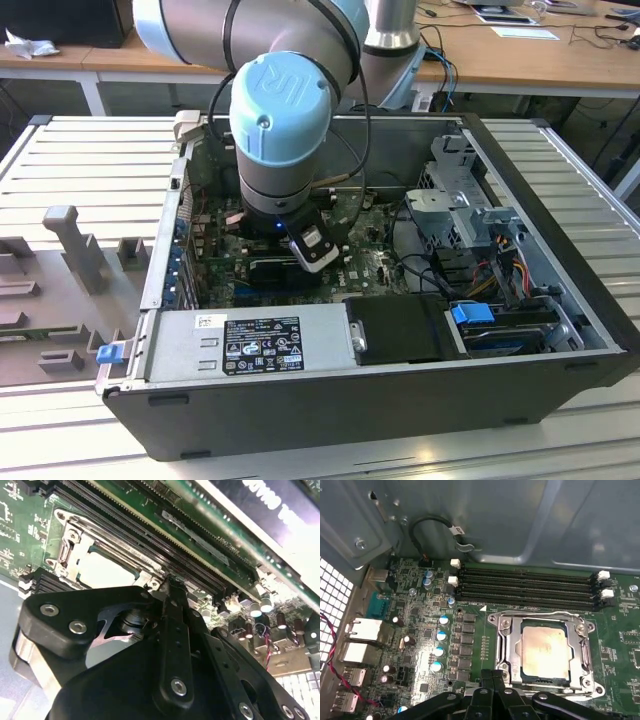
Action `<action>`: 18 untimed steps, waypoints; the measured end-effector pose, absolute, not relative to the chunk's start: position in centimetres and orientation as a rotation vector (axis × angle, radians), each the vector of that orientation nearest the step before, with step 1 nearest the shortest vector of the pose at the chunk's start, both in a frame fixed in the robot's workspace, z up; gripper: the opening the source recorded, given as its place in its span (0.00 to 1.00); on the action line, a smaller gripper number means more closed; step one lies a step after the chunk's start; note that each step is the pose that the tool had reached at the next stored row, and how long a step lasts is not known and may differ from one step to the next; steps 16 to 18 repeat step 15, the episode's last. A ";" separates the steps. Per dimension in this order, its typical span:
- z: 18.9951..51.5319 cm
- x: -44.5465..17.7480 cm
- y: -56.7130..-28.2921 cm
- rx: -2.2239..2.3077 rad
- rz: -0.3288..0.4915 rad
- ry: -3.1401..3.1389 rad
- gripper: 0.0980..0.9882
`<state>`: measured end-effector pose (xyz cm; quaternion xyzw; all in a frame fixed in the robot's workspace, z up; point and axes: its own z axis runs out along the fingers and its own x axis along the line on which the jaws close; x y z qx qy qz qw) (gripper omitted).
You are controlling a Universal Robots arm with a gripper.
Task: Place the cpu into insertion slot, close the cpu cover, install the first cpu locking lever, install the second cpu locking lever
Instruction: 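Install the second cpu locking lever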
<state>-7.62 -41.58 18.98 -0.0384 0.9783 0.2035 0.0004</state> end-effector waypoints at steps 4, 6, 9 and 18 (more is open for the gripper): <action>19.0 -7.6 -41.7 -0.121 0.640 3.073 0.01; 19.7 -7.6 -41.7 -0.121 0.640 3.073 0.01; 20.4 -7.6 -41.7 -0.121 0.640 3.073 0.01; 21.6 -7.6 -41.7 -0.121 0.641 3.072 0.01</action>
